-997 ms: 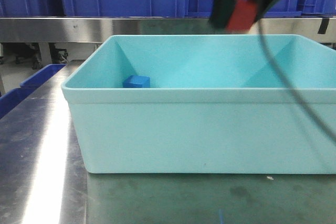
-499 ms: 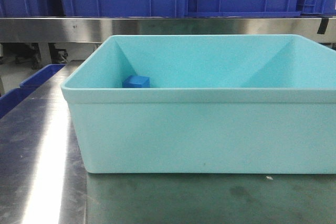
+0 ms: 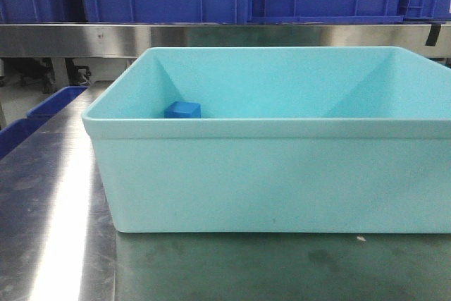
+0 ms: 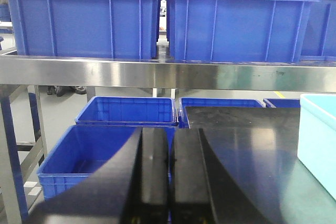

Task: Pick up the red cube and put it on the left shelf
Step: 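Hold the red cube raised in the right gripper, then drive the base away from the table toward the crate shelving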

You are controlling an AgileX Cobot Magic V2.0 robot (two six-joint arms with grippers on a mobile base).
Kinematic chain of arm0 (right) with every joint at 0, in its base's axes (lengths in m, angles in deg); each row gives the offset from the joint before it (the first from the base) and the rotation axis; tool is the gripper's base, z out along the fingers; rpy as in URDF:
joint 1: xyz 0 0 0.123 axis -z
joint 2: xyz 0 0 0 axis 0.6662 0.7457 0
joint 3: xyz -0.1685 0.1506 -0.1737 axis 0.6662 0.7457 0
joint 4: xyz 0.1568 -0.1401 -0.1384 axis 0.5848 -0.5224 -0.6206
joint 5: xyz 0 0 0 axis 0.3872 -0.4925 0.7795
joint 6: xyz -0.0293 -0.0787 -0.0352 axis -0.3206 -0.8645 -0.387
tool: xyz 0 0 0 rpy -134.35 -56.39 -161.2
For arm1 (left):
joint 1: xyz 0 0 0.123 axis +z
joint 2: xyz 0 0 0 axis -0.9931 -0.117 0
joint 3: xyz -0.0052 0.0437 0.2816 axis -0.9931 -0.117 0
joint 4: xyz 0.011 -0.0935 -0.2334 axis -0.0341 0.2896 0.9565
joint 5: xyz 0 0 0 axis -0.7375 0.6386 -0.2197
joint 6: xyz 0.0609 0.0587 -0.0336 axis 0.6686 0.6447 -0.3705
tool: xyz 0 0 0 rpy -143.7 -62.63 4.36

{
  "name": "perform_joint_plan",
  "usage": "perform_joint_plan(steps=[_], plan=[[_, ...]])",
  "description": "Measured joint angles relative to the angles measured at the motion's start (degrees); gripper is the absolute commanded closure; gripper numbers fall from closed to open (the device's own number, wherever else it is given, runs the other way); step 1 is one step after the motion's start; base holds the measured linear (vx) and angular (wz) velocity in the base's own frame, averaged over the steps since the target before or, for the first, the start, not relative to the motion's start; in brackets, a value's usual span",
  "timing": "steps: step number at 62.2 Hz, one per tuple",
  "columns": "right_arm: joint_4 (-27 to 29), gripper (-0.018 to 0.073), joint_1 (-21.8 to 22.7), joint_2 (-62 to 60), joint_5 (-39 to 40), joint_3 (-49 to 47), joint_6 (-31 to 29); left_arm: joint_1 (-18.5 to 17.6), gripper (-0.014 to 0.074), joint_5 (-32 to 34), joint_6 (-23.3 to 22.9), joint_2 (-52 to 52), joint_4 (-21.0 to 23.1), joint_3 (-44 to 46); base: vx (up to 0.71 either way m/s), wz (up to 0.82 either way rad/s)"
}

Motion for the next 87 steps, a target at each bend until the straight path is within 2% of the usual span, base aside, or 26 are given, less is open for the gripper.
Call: perform_joint_plan(steps=[43,67,87], plan=[[-0.22,0.0368,0.0,-3.11,0.86,-0.02,0.0,0.0,0.0475,0.0,0.0,0.0,0.0,0.0,-0.01,0.05],[-0.22,0.0368,0.0,-3.13,0.86,-0.02,0.0,0.0,0.0475,0.0,0.0,0.0,0.0,0.0,-0.08,0.48],[-0.34,0.0368,0.0,-3.13,0.86,-0.02,0.0,0.0,0.0475,0.0,0.0,0.0,0.0,0.0,-0.13,0.77]])
